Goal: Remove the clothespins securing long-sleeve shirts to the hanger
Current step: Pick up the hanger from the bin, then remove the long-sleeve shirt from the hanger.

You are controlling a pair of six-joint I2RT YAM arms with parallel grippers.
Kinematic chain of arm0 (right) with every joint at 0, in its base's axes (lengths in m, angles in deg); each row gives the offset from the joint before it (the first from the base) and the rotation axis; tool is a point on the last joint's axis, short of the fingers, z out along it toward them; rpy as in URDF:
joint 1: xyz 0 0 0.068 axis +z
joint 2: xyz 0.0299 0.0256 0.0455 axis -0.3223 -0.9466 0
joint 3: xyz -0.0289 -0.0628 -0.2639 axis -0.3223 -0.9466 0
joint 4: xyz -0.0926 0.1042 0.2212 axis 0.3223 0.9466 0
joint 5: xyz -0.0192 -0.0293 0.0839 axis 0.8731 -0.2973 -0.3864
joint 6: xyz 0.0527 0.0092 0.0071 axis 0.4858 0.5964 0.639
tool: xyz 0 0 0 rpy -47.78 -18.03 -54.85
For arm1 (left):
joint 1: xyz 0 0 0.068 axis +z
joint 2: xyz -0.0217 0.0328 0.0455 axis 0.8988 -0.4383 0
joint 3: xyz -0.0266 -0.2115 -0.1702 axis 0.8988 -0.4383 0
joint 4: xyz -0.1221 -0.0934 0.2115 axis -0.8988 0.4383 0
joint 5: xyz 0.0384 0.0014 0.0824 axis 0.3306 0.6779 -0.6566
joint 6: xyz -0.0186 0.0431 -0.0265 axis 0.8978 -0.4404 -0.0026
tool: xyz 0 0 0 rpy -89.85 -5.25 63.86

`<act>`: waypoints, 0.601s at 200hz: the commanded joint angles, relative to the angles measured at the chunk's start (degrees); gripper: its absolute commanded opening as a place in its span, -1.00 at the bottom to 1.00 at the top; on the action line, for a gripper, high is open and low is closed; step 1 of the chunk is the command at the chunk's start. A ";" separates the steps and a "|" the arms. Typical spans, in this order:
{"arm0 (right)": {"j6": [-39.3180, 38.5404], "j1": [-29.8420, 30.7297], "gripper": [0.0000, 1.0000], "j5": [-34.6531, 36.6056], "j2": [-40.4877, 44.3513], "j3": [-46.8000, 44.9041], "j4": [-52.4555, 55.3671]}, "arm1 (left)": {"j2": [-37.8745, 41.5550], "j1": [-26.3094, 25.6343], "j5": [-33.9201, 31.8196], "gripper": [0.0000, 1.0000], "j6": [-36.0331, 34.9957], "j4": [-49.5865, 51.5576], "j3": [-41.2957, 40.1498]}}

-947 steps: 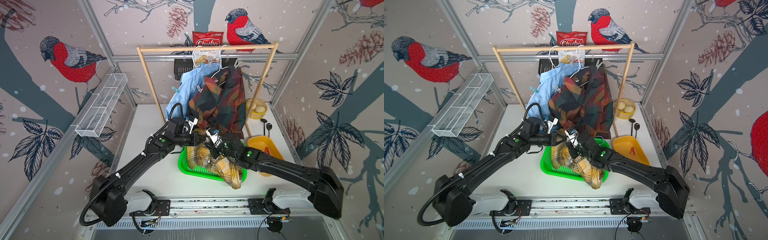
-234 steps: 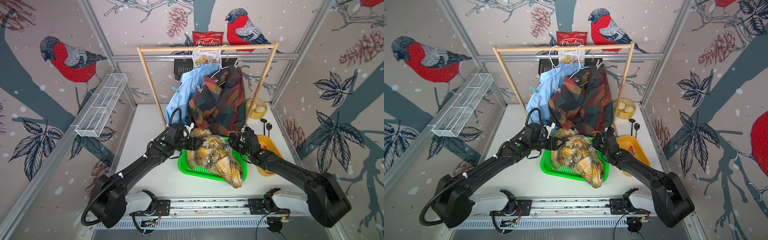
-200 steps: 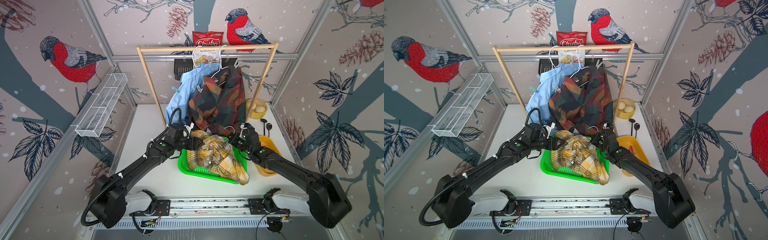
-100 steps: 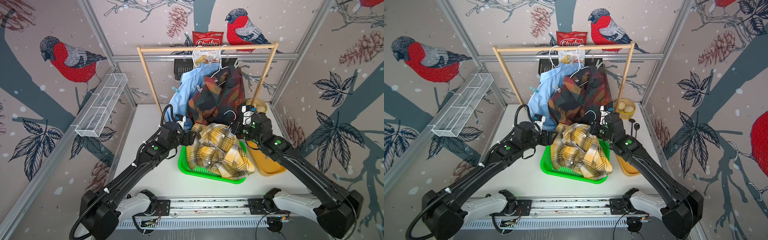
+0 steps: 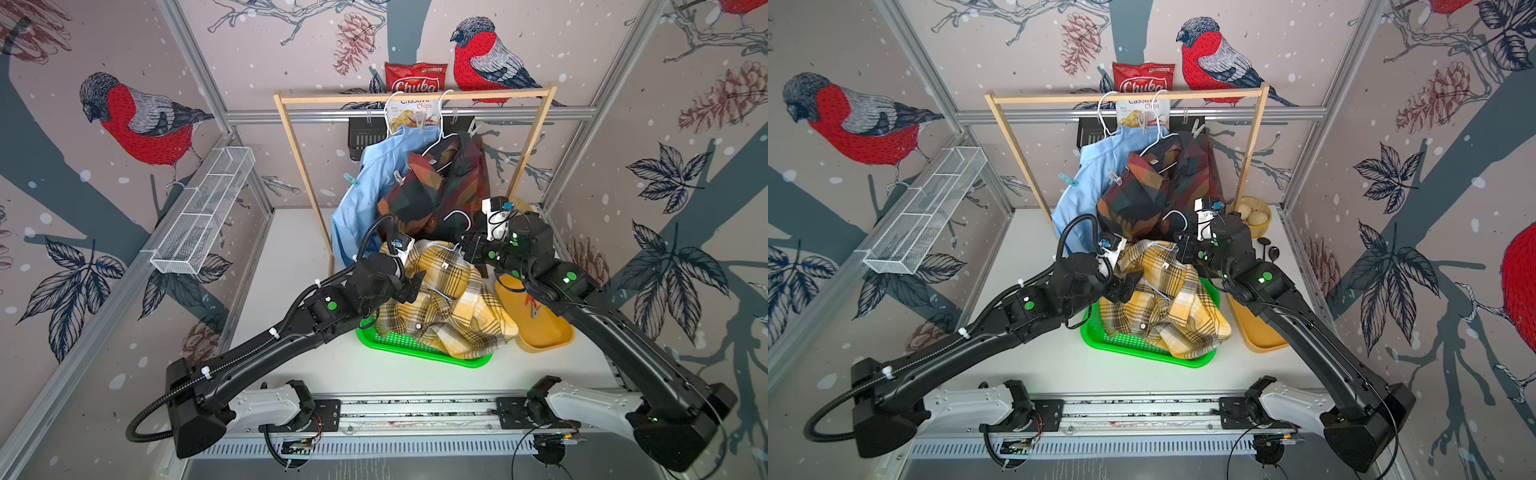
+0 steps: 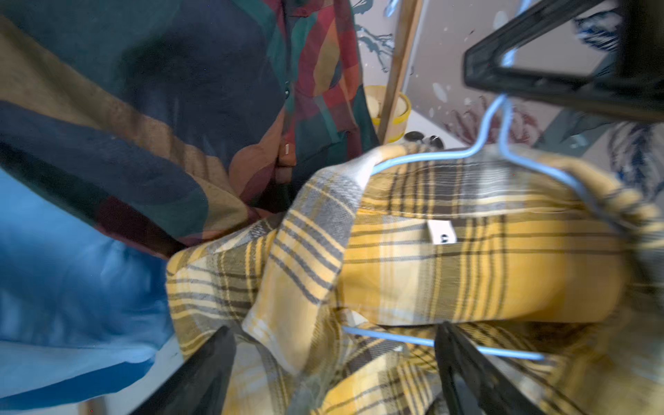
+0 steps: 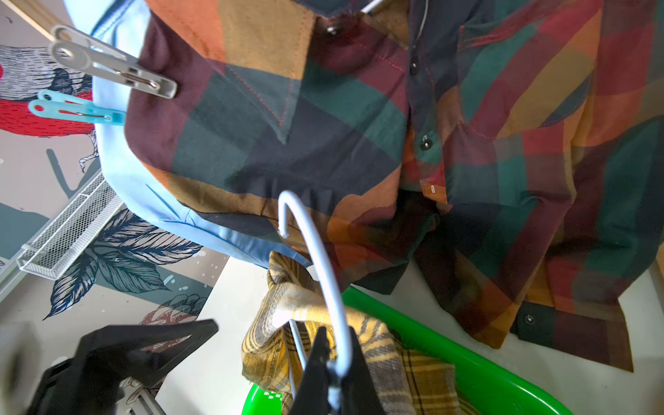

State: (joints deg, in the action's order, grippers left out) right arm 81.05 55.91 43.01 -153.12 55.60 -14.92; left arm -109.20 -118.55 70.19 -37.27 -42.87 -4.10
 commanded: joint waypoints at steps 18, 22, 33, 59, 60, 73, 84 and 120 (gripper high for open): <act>-0.78 1.39 -1.00 0.68 2.10 1.02 1.22 | -3.64 -0.47 -14.82 0.41 0.81 1.93 3.00; -0.76 1.48 -1.00 0.60 2.38 0.88 1.27 | -3.88 -0.44 -15.54 0.34 0.66 1.92 3.18; -0.87 1.65 -1.00 0.35 3.02 0.60 1.45 | -4.24 -0.41 -17.46 -0.01 0.65 1.67 3.15; -1.34 2.01 -1.00 0.15 4.98 -0.36 2.17 | -4.38 -0.41 -21.11 -1.00 0.78 1.96 3.69; -1.38 2.05 -1.00 0.15 5.07 -0.50 2.19 | -4.40 -0.44 -21.31 -1.00 0.81 2.02 3.75; -1.60 2.26 -1.00 -0.09 6.34 -1.72 2.40 | -4.55 -0.42 -23.06 -1.00 0.79 2.65 4.71; -1.89 2.44 -1.00 -0.42 7.36 -3.07 2.67 | -4.58 -0.31 -23.58 -1.00 0.54 2.74 5.51; -1.78 3.06 -1.00 -0.77 11.10 -8.26 2.71 | -6.41 2.90 -21.31 -1.00 1.03 5.04 8.17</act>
State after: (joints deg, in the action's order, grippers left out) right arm 79.70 58.55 42.90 -144.18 49.52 -12.98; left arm -114.47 -117.82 50.41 -37.25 -40.12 2.70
